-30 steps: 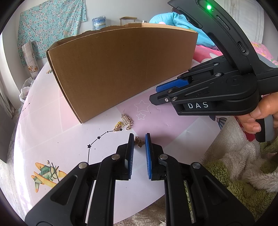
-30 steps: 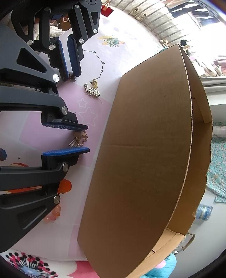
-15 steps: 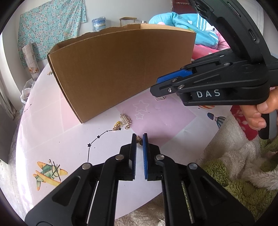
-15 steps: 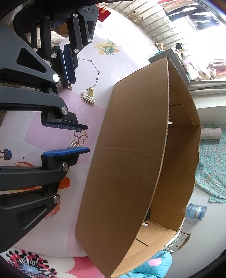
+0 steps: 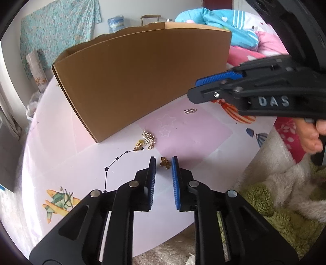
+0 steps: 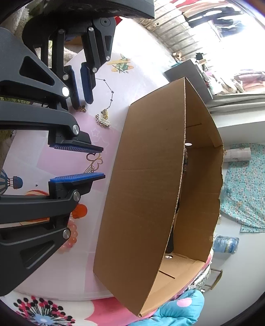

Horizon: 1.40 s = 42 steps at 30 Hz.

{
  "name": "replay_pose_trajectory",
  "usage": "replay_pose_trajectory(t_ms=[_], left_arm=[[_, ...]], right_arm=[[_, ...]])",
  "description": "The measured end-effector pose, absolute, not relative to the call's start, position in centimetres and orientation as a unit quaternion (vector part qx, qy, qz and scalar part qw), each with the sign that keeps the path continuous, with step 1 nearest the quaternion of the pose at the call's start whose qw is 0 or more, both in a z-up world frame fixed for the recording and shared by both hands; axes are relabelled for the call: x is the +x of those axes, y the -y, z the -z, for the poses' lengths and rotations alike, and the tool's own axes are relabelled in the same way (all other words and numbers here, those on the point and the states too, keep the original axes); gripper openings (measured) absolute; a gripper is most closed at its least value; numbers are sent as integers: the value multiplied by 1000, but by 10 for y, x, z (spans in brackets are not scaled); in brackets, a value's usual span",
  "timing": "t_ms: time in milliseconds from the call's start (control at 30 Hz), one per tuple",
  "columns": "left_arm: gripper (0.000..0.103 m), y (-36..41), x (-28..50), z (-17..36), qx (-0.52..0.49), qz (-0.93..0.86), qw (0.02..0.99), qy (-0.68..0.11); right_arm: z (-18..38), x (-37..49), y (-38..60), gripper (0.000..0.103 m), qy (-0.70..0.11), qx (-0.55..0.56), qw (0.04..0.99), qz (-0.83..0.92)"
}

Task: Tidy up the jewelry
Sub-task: 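Lift the gold flower charm with the right gripper and carry it over the box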

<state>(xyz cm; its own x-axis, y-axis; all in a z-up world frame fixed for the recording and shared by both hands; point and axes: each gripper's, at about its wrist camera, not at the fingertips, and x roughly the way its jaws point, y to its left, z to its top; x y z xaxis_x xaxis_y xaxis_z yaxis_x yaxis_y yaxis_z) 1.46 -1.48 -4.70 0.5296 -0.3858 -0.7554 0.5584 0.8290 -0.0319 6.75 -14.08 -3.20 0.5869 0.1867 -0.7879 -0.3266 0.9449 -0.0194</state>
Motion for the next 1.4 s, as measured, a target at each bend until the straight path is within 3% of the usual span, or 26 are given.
replay_pose_trajectory(t_ms=[967,1400], left_arm=[[8,27,19,42,111,251,858,-434],[8,19,26,-80,90,301,912,-263]], right_arm=[[26,59,159,20,-409,-41,899,-150],[-56,68,176,20,-310,-44,932,-181]])
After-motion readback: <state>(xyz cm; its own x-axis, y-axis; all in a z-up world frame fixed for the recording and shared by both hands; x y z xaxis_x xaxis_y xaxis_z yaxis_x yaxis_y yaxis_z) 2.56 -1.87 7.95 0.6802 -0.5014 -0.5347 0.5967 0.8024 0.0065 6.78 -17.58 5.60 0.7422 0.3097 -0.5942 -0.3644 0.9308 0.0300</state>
